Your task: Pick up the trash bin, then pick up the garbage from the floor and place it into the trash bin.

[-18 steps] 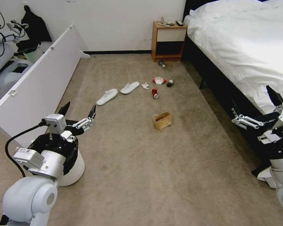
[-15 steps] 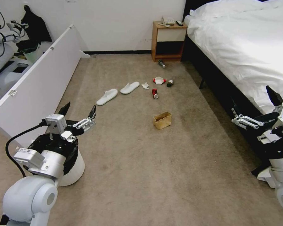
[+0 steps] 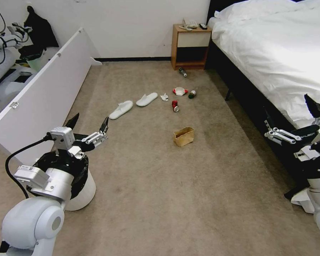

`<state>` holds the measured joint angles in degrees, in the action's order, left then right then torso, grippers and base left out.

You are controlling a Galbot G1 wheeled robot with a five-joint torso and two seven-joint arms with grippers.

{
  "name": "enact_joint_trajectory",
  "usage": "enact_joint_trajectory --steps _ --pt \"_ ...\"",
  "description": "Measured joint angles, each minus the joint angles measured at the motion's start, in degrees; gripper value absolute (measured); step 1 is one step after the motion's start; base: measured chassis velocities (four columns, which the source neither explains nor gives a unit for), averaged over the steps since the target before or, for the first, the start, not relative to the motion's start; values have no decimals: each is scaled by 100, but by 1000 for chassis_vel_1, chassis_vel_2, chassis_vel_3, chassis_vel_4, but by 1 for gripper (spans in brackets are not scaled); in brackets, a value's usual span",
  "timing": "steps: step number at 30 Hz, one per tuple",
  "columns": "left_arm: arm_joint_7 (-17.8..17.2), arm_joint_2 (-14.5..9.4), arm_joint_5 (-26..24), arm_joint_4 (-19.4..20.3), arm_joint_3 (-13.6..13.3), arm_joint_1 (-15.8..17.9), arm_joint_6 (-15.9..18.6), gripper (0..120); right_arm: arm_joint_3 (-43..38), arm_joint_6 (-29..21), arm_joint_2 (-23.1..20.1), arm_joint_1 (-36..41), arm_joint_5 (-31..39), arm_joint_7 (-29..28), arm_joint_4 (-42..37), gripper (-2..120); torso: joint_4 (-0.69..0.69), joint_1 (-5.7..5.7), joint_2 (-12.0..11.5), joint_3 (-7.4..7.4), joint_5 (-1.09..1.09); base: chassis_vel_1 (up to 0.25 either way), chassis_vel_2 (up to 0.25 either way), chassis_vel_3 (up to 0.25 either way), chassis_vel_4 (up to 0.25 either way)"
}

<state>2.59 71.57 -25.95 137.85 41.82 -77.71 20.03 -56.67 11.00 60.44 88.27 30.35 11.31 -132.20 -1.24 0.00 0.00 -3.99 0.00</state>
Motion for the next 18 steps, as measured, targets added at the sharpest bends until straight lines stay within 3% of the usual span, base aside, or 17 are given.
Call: enact_joint_trajectory --steps 4,7,10,12,13,15,16,18 --pt "-198 -122 -5 66 104 128 301 100 -39 0 19 30 -1 -1 -15 100 0 0 0 0 0 0 0 0 0" --pt "-661 -306 -19 181 152 252 930 100 -131 9 134 117 -24 -1 -57 100 -4 0 0 0 0 0 0 0 0" --pt "-837 -332 44 242 168 227 1101 100 -134 13 145 119 -28 0 -57 100 -2 0 0 0 0 0 0 0 0" --pt "-1562 -338 140 463 181 148 1634 100 -133 19 151 117 -36 2 -53 100 0 0 0 0 -1 0 0 0 0" --pt "-1562 -338 140 463 181 148 1634 100 -133 19 151 117 -36 2 -53 100 0 0 0 0 -1 0 0 0 0" --pt "-2168 -308 51 540 170 102 2043 100 -120 22 162 114 -63 2 -39 100 0 0 0 0 0 0 0 0 0" --pt "-2168 -308 51 540 170 102 2043 100 -120 22 162 114 -63 2 -39 100 0 0 0 0 0 0 0 0 0" --pt "-2720 -272 -16 550 164 56 2240 100 -100 23 181 115 -88 8 -37 100 0 0 0 0 -1 0 0 0 0"
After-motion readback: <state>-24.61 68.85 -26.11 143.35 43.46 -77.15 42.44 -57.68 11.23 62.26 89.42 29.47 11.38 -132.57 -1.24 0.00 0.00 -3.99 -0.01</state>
